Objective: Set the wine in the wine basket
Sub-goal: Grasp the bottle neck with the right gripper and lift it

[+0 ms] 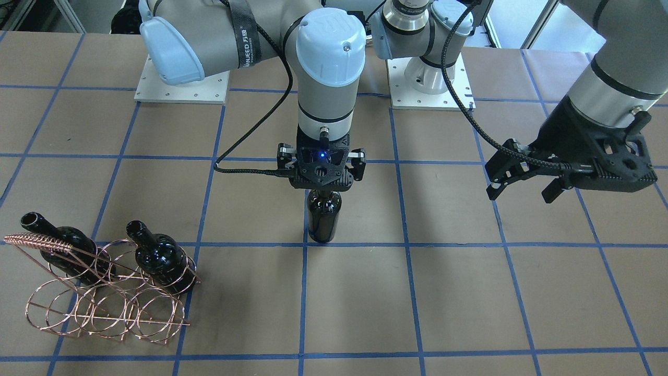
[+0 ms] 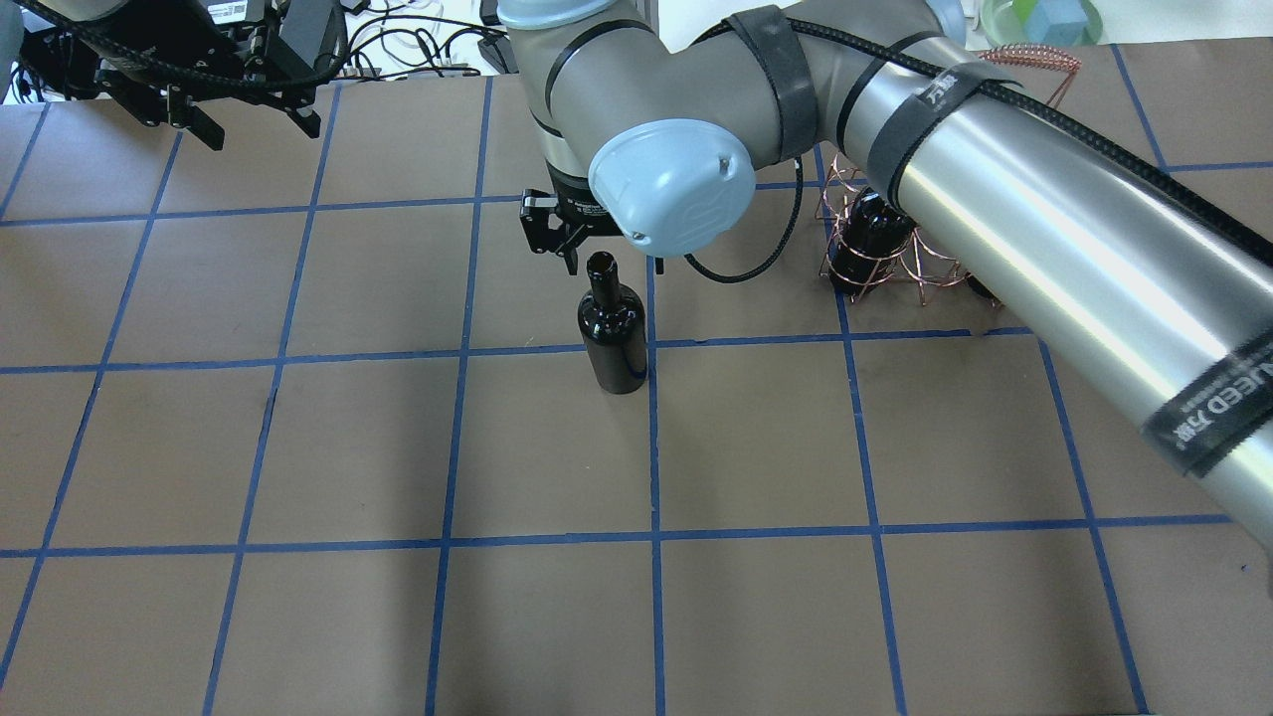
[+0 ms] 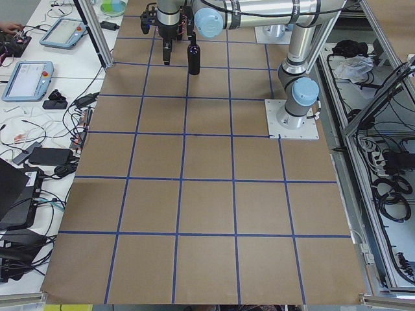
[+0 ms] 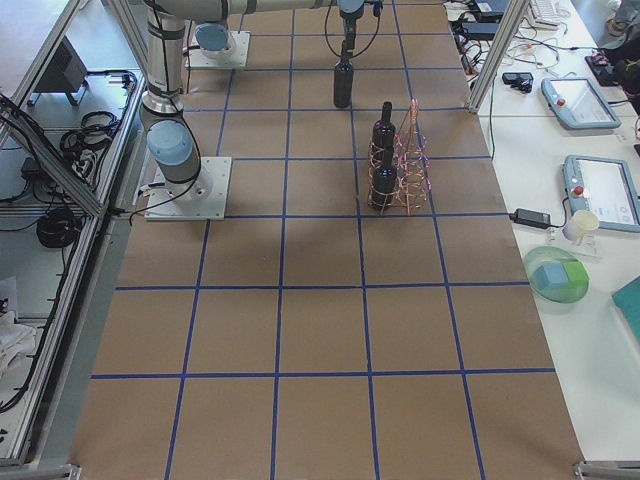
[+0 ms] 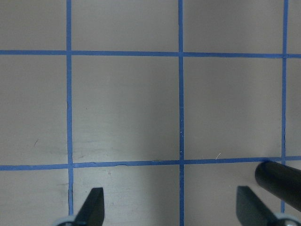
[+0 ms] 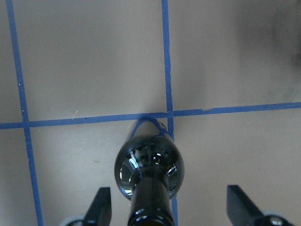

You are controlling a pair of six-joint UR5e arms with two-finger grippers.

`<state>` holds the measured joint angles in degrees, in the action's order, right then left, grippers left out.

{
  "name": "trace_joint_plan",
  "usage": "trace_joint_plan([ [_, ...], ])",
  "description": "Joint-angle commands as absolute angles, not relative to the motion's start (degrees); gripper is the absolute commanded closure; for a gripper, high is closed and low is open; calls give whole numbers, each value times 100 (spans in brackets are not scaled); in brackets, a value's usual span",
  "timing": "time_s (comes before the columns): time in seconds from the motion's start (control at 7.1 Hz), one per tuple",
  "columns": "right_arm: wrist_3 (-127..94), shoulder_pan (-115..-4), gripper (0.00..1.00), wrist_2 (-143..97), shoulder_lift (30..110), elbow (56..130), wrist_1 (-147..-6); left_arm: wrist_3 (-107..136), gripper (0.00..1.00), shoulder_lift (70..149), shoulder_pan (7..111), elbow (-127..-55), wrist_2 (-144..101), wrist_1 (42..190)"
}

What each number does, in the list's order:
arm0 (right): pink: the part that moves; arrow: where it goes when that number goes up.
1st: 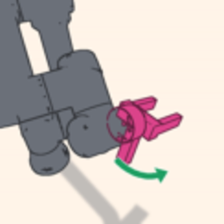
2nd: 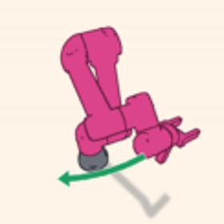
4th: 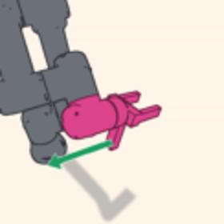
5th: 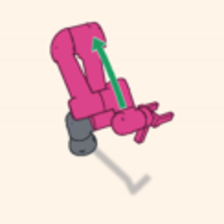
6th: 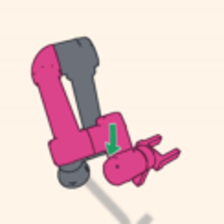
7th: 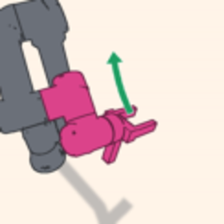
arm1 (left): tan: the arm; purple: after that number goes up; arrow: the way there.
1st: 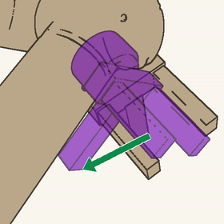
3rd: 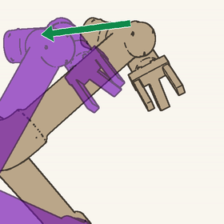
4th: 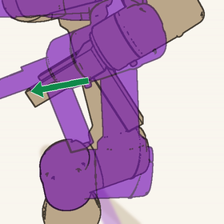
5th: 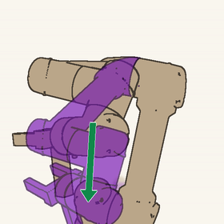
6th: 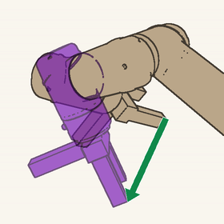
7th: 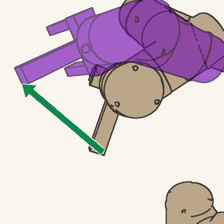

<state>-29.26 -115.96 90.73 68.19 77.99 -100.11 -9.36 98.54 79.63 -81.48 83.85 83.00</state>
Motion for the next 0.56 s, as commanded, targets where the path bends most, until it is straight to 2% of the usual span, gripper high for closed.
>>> trace_joint_plan([
  [0.0, -2918, -11593, 23, 8912, 6794, 7866, -10019, -940, 0, 9870, 7963, -8209, 8385, 8279],
  [0.14, -2935, -11593, 33, 8938, 6794, 7875, -10011, -1001, 0, 9818, 7963, -8235, 8385, 8262],
  [0.28, -2962, -11593, 57, 8904, 6803, 7875, -9985, -1211, 0, 9748, 7902, -8296, 8472, 8314],
  [0.42, -3005, -11593, 69, 8877, 6803, 7875, -9984, -1213, 0, 9747, 7806, -8323, 8603, 8306],
])
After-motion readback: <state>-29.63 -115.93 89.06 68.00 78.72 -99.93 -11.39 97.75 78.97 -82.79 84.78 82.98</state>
